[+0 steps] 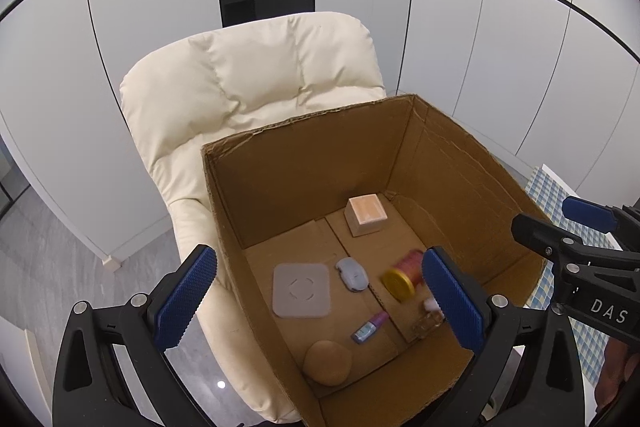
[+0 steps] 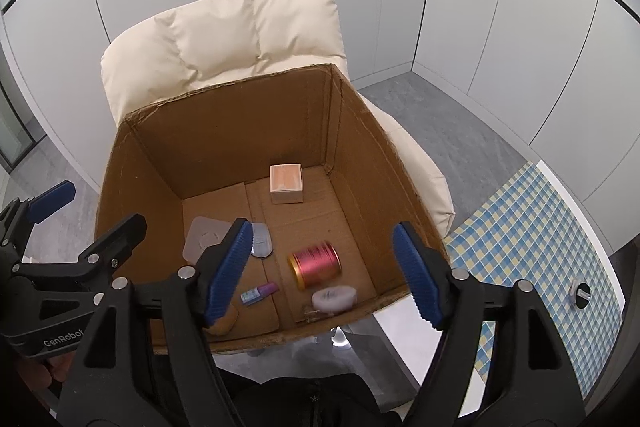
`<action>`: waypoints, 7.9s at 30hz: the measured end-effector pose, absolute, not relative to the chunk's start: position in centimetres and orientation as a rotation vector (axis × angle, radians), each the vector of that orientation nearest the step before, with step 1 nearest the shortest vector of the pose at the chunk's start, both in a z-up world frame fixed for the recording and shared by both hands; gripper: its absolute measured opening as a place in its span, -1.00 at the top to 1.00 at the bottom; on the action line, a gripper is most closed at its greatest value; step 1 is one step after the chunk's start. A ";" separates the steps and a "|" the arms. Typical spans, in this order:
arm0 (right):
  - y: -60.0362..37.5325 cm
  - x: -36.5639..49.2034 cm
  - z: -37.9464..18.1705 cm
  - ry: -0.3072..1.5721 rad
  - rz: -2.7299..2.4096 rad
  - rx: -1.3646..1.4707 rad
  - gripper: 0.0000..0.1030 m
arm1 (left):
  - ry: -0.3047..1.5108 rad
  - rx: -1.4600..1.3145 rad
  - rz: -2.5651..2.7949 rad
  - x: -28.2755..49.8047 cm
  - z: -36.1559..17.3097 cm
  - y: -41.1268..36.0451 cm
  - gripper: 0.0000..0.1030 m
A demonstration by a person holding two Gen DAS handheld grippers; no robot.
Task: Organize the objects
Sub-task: 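Lower the white compact into the box and open the right tool, then withdraw both open tools from the box toward the tablecloth, then move both tools over the tablecloth toward the black compact, then grasp the black MENOW compact with the right tool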
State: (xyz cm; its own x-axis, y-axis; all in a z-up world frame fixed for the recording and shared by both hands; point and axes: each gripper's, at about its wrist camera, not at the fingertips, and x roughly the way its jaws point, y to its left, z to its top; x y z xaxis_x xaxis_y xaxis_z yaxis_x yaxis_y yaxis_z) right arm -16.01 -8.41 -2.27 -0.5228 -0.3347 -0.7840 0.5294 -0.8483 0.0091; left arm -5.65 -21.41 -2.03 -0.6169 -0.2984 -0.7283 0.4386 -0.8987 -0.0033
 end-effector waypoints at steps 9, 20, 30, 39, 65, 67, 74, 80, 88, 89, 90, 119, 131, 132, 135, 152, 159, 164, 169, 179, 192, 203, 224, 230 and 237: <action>-7.8 -16.4 -2.0 0.297 -2.388 1.148 -0.87 | 0.248 1.071 -2.492 -5.7 -2.1 -21.4 -0.99; -6.9 -16.7 -2.2 0.306 -2.420 1.175 -0.98 | 0.244 1.072 -2.498 -6.2 -2.2 -21.3 -0.99; -4.5 -17.2 -2.2 0.280 -2.453 1.193 -0.98 | 0.232 1.085 -2.531 -7.4 -2.1 -19.4 -0.99; -2.0 -17.7 -2.1 0.240 -2.476 1.203 -0.98 | 0.216 1.097 -2.559 -8.5 -2.1 -17.8 -0.99; 6.6 -18.3 -1.9 0.145 -2.585 1.245 -0.98 | 0.182 1.154 -2.658 -12.2 -2.3 -11.7 -0.99; 7.3 -18.4 -2.0 0.135 -2.594 1.253 -0.98 | 0.173 1.159 -2.671 -12.4 -2.3 -11.0 -0.99; 10.0 -18.2 -1.9 0.111 -2.633 1.268 -0.98 | 0.139 1.183 -2.708 -13.2 -2.5 -8.5 -0.99; 11.9 -18.2 -1.9 0.091 -2.667 1.279 -0.98 | 0.113 1.191 -2.737 -13.6 -2.4 -6.8 -0.99; 14.2 -18.0 -1.8 0.095 -2.719 1.296 -0.98 | 0.085 1.198 -2.773 -14.3 -2.6 -4.5 -0.99; 14.6 -18.0 -1.9 0.096 -2.719 1.301 -0.98 | 0.084 1.196 -2.779 -14.4 -2.6 -4.2 -0.99; 14.8 -18.0 -1.9 0.094 -2.719 1.304 -0.98 | 0.084 1.198 -2.784 -14.4 -2.6 -4.0 -0.99; 23.1 -15.9 -1.6 0.012 -2.823 1.351 -0.98 | -0.021 1.249 -2.898 -15.1 -2.8 3.4 -0.99; 25.4 -15.2 -1.7 -0.009 -2.853 1.374 -0.98 | -0.053 1.269 -2.939 -15.3 -2.9 6.1 -0.99; 25.5 -15.2 -1.7 -0.008 -2.856 1.376 -0.98 | -0.059 1.269 -2.945 -15.2 -2.9 6.4 -0.99; 26.1 -15.0 -1.7 -0.014 -2.865 1.384 -0.98 | -0.069 1.273 -2.957 -15.3 -2.8 7.1 -0.99; 30.2 -13.3 -1.4 -0.071 -2.919 1.403 -0.98 | -0.114 1.315 -3.019 -15.2 -3.0 11.1 -0.99; 31.5 -12.5 -1.3 -0.064 -2.940 1.399 -0.98 | -0.124 1.334 -3.041 -15.3 -3.1 12.6 -0.99; 32.7 -11.9 -1.2 -0.086 -2.954 1.406 -0.98 | -0.133 1.349 -3.056 -15.3 -3.2 13.7 -0.99; 33.5 -11.3 -1.2 -0.083 -2.968 1.409 -0.98 | -0.153 1.356 -3.077 -15.1 -3.2 15.1 -0.99; 36.5 -9.7 -1.3 -0.132 -3.002 1.433 -0.98 | -0.202 1.357 -3.113 -14.5 -3.0 17.8 -0.99; 39.8 -8.6 -1.7 -0.259 -3.027 1.474 -0.98 | -0.294 1.369 -3.163 -13.7 -3.2 21.2 -0.99; 41.1 -9.0 -3.8 -0.162 -3.056 1.520 -0.98 | -0.380 1.408 -3.141 -15.3 -4.6 23.1 -0.99; 40.5 -20.6 -13.3 -0.066 -2.919 1.580 -0.94 | -0.304 1.617 -3.030 -25.2 -14.7 23.4 -0.30; 40.0 -24.0 -16.8 -0.073 -2.874 1.612 -0.88 | -0.289 1.673 -3.007 -27.5 -17.6 24.0 0.01; 39.3 -28.5 -19.8 -0.056 -2.842 1.602 -0.87 | -0.227 1.681 -2.978 -30.4 -19.8 23.5 0.20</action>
